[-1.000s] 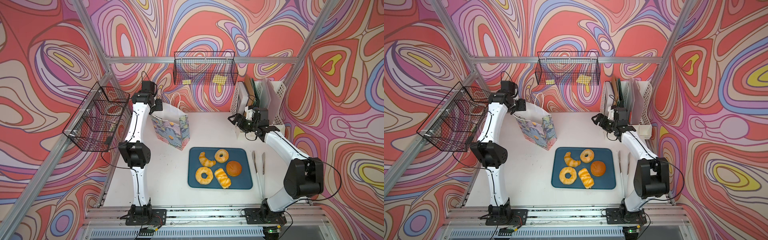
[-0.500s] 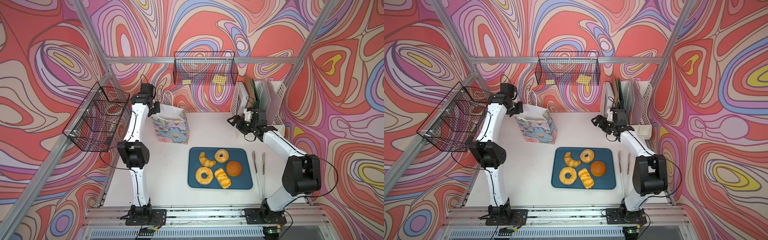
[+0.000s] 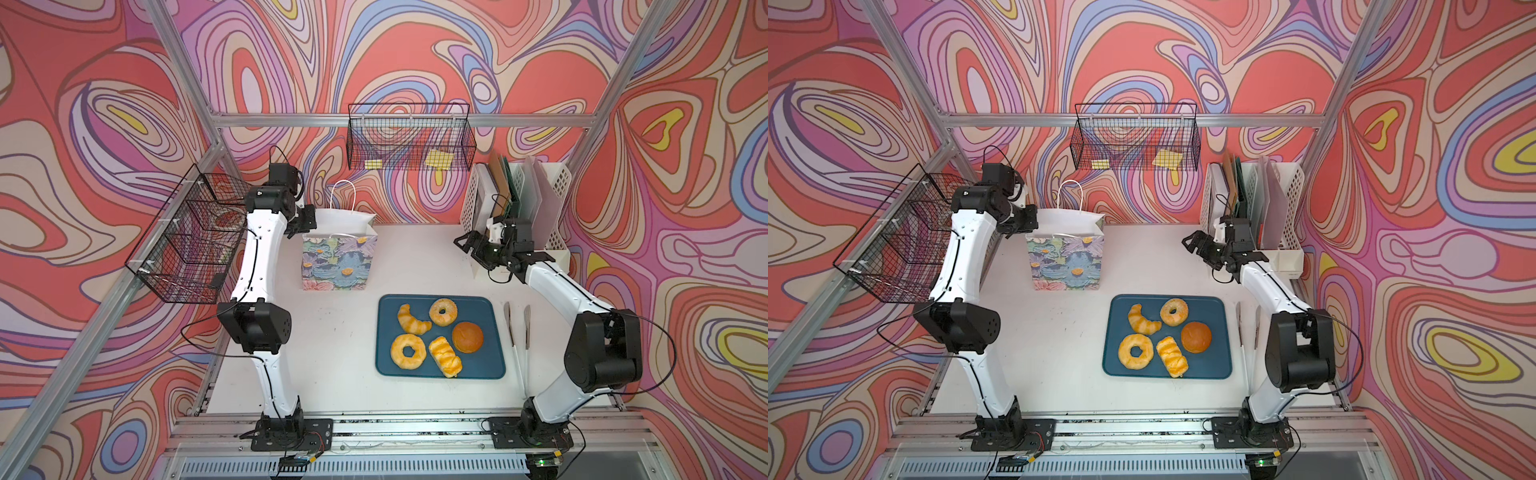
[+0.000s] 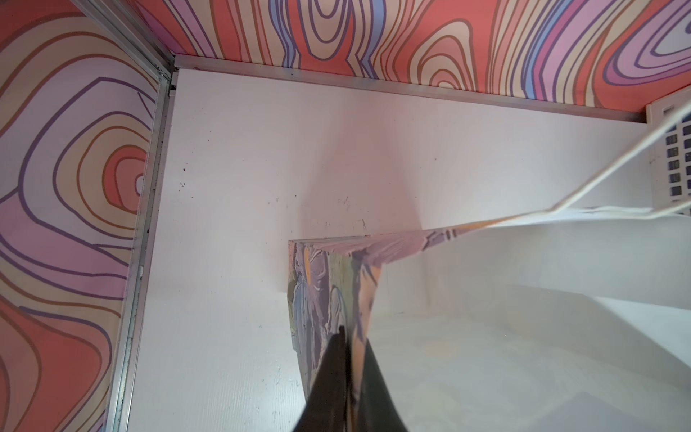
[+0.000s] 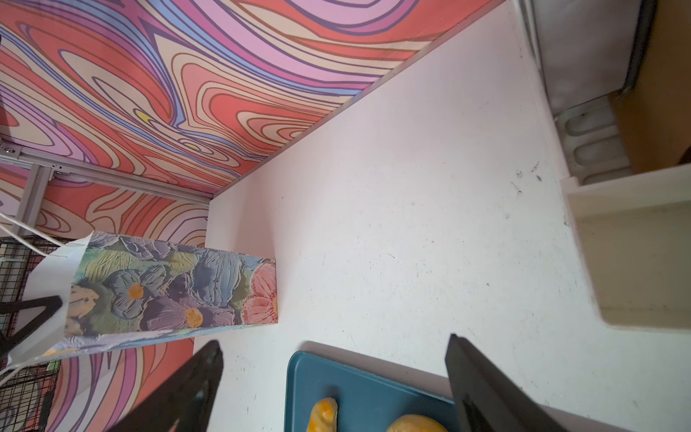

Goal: Pack bread into a paper bag
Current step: Move the paper bag to the center of the board.

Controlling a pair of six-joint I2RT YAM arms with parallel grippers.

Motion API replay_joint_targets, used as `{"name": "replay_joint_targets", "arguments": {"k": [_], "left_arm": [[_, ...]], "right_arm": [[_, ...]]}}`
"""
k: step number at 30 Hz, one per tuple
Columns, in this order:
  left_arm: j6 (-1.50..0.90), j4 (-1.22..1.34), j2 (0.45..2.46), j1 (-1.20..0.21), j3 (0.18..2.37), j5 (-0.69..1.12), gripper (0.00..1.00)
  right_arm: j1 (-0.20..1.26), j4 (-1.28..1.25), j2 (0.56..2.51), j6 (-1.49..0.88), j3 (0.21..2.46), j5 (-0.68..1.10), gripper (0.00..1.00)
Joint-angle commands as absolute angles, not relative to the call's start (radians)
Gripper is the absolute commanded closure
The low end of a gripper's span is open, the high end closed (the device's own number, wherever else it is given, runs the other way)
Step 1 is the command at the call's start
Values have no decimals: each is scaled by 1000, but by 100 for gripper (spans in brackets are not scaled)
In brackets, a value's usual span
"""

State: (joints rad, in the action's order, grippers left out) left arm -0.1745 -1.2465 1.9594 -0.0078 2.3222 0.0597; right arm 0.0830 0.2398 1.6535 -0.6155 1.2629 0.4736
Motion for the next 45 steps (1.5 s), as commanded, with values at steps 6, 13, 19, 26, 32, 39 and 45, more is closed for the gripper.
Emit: {"name": "replay_joint_targets", "arguments": {"k": [6,13,19,26,32,39,45], "left_arm": [[-179,-1344,1809,-21,2069,154,90],[-176,-1363,1753,-38,1969,121,90],[-187,-1367,1681,-44,1921,152,89],[-183,-1362,1651,-44,1903,151,88],[-189,-1355,1667,-44,1889,177,88],[-180,-1350,1667,-46,1878,157,86],[-183,-1336,1672,-46,1862,162,85]], "right_arm": [[116,240,1680,-624,1288,509,7],[146,255,1677,-609,1308,507,7],[197,233,1707,-618,1326,509,7],[313,135,1841,-709,1397,548,7],[389,89,1976,-767,1477,578,8],[483,46,2023,-811,1498,636,8],[546,84,2006,-796,1505,677,8]]}}
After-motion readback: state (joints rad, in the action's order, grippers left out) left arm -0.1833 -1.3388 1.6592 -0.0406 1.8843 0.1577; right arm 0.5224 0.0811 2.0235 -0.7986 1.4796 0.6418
